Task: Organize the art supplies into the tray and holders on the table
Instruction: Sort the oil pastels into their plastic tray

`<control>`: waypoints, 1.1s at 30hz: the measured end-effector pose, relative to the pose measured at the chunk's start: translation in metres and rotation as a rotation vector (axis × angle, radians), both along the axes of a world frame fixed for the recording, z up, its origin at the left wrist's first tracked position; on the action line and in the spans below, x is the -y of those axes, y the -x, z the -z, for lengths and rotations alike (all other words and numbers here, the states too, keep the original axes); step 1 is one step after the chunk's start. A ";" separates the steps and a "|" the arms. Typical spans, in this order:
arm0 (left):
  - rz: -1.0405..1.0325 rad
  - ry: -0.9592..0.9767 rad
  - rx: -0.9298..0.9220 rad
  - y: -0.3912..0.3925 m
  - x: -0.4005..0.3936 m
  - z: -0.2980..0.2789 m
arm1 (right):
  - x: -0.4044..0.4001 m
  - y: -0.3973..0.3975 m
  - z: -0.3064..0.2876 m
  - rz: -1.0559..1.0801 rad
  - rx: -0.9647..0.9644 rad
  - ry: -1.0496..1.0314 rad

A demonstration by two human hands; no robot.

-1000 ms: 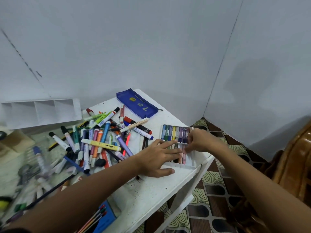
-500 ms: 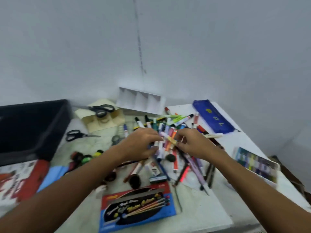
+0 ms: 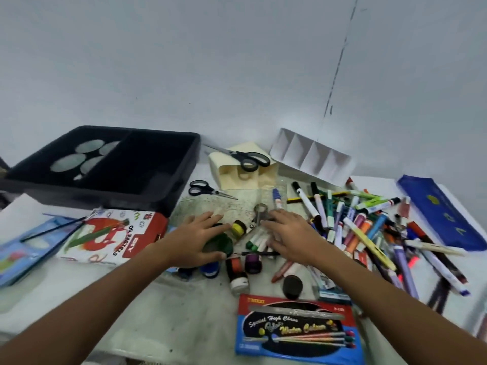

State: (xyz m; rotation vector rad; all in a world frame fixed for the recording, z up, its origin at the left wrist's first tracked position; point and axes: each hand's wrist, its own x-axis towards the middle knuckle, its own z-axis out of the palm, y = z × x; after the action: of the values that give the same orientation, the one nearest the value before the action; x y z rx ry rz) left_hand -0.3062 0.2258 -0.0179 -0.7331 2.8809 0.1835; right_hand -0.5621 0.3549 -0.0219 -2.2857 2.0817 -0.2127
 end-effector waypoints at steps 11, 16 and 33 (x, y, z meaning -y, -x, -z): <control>-0.038 -0.070 -0.004 -0.004 0.024 0.008 | 0.009 0.013 -0.024 0.070 0.118 -0.149; -0.098 -0.144 -0.282 -0.018 0.027 -0.002 | 0.012 0.022 -0.038 0.134 0.137 -0.243; -0.039 -0.020 -0.148 0.012 -0.005 -0.003 | -0.021 0.031 -0.044 0.179 0.082 0.003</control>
State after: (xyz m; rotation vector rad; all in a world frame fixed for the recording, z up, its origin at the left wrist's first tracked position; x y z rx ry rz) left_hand -0.3183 0.2312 -0.0152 -0.8048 2.9999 0.2821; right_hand -0.5928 0.3758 0.0216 -2.0547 2.2449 -0.3105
